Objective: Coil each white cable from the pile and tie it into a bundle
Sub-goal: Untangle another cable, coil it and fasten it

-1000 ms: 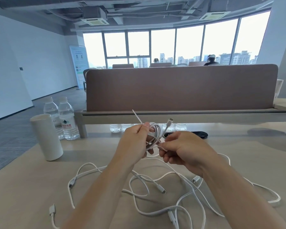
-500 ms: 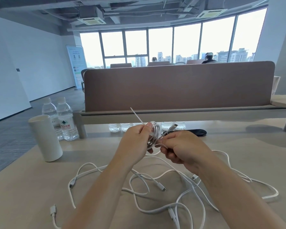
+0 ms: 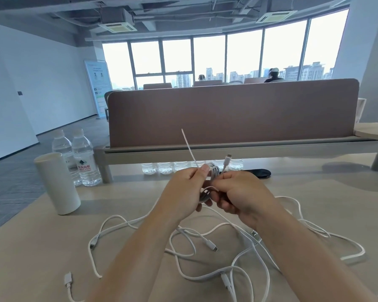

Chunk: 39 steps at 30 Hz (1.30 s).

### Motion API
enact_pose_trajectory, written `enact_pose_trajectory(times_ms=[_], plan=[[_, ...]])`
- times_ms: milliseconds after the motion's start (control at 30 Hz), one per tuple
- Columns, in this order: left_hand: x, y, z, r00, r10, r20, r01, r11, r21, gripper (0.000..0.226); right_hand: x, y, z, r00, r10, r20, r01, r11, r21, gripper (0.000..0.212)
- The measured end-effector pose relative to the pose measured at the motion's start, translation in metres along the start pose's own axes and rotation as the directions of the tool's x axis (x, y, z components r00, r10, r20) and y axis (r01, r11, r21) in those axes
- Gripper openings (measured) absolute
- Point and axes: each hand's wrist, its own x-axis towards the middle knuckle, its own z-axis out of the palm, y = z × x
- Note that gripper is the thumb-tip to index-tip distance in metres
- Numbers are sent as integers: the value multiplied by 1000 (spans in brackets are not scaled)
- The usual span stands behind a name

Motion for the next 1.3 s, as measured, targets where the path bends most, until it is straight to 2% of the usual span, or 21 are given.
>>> enact_pose_trajectory(times_ms=[100, 233, 333, 433, 533, 667, 900, 967, 1133, 1300], plan=[[0, -1, 2, 1000, -16, 10, 17, 999, -36, 36, 0, 0, -2, 1000, 6, 30, -8, 999, 40, 15], [4, -6, -3, 997, -28, -73, 27, 1000, -11, 32, 1, -2, -5, 987, 49, 155, -64, 994, 90, 6], [6, -8, -5, 994, -14, -111, 15, 1000, 14, 34, 2, -4, -8, 979, 64, 194, -84, 992, 94, 2], [7, -7, -8, 991, -18, -133, 22, 999, 27, 35, 2, -5, -10, 982, 71, 175, -88, 992, 93, 7], [7, -6, -7, 997, -34, -73, 30, 998, -59, 32, 4, -4, -10, 991, 63, 114, -74, 993, 92, 18], [4, -4, 0, 999, -28, -17, 27, 997, -73, 33, 4, -1, -5, 998, 34, 60, -39, 995, 97, 11], [8, -8, -7, 986, 6, -165, 3, 999, 53, 41, 1, -5, -6, 983, 50, 175, -77, 985, 152, 5], [8, -8, -9, 984, 0, -180, 9, 999, 52, 42, 0, -6, -7, 983, 71, 169, -94, 987, 134, 5], [7, -6, -7, 991, -88, -104, 78, 992, -99, 34, 4, -3, -6, 992, 94, 78, -99, 993, 64, 2], [3, -4, -1, 995, -92, -42, 87, 991, -102, 32, 5, -1, -3, 996, 81, 32, -83, 995, 62, 12]])
